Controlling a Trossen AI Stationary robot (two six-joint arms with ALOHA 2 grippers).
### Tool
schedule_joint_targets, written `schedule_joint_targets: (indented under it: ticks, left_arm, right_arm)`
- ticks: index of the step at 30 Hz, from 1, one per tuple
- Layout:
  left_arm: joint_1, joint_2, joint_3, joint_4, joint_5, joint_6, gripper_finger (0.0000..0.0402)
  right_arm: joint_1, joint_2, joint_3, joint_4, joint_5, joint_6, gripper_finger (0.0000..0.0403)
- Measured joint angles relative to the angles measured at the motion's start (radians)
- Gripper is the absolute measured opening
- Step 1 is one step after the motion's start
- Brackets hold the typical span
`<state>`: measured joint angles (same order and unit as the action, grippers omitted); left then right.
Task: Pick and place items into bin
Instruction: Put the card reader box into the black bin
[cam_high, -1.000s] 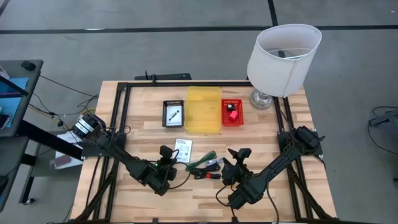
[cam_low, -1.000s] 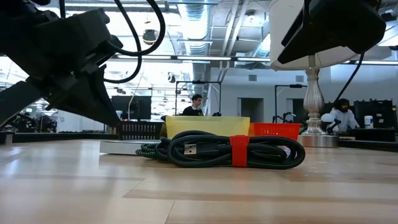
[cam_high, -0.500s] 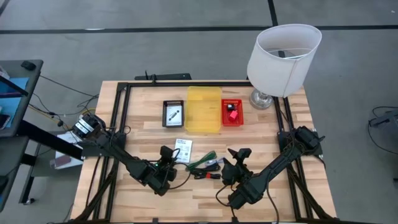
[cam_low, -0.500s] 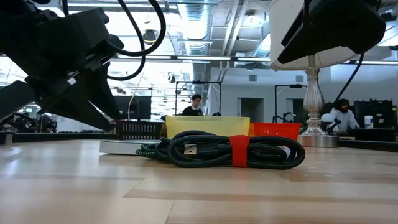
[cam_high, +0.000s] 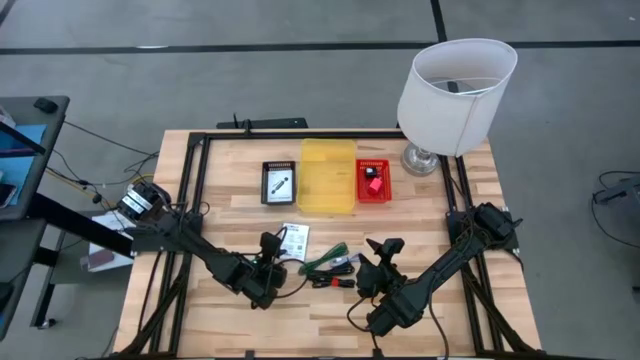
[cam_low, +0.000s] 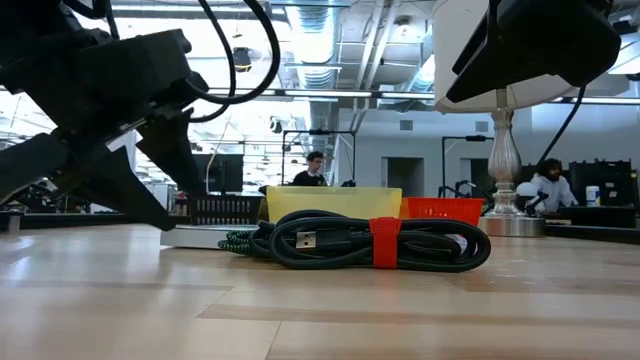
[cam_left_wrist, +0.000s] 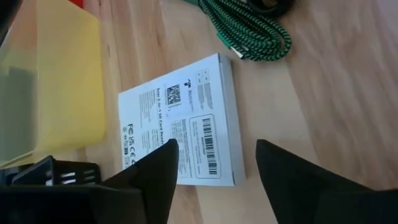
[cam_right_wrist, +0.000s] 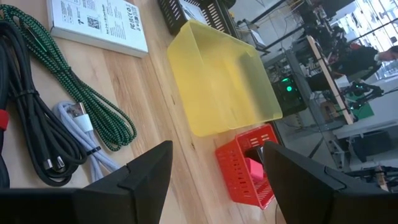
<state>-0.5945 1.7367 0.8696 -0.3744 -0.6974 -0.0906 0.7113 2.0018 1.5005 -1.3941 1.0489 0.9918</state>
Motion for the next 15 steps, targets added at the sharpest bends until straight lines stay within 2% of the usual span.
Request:
schedule_joint_targets:
  ticks: [15]
  left_arm:
    - [0.094, 0.027, -0.067, 0.086, 0.111, 0.031, 0.0200]
  right_arm:
    - [0.000, 0.000, 0.000, 0.004, 0.000, -0.005, 0.0244]
